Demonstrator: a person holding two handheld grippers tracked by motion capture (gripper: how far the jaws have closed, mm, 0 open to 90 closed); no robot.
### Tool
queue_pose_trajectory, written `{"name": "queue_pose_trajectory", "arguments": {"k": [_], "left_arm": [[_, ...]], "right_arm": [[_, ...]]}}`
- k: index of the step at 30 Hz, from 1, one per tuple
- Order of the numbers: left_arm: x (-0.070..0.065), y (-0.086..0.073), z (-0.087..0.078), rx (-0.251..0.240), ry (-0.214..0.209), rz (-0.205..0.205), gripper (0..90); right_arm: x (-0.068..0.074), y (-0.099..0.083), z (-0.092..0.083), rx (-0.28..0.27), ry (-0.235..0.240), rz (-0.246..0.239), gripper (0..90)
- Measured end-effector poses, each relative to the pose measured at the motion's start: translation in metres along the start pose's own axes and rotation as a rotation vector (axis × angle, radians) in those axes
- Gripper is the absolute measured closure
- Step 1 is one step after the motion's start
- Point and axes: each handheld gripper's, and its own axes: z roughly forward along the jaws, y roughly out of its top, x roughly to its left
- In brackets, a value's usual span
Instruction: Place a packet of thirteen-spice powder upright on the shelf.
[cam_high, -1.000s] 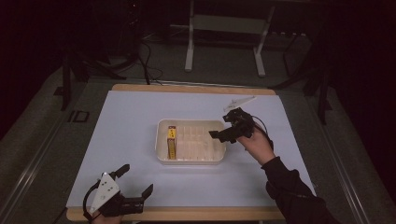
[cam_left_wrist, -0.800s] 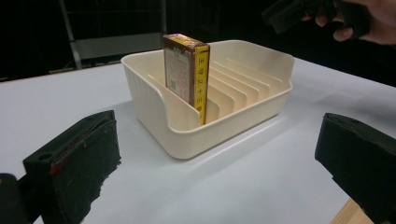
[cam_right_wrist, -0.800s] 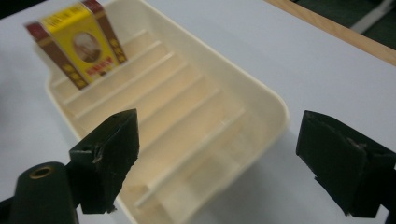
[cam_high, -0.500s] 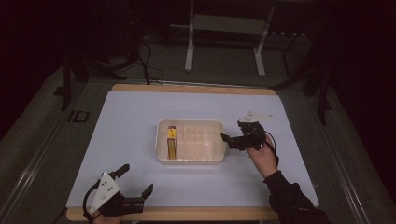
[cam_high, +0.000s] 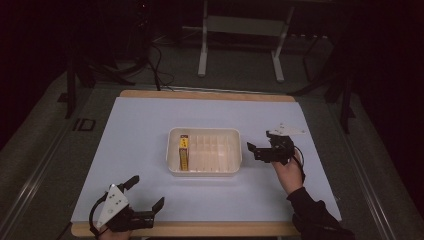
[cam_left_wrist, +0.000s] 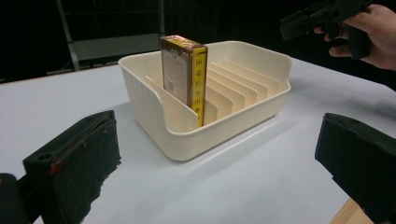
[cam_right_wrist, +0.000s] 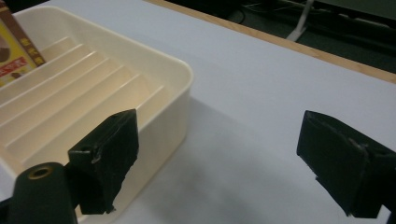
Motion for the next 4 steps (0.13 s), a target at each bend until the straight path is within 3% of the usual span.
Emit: {"name": "queue_pose_trajectory", "arguments": {"k": [4], "left_arm": [[0.0000, 0.0001, -0.0002, -0.002, -0.001, 0.000, 0.0]], "right_arm": [[-0.0006, 0.0006, -0.0003, -0.009, 0.013, 0.001, 12.7]]}}
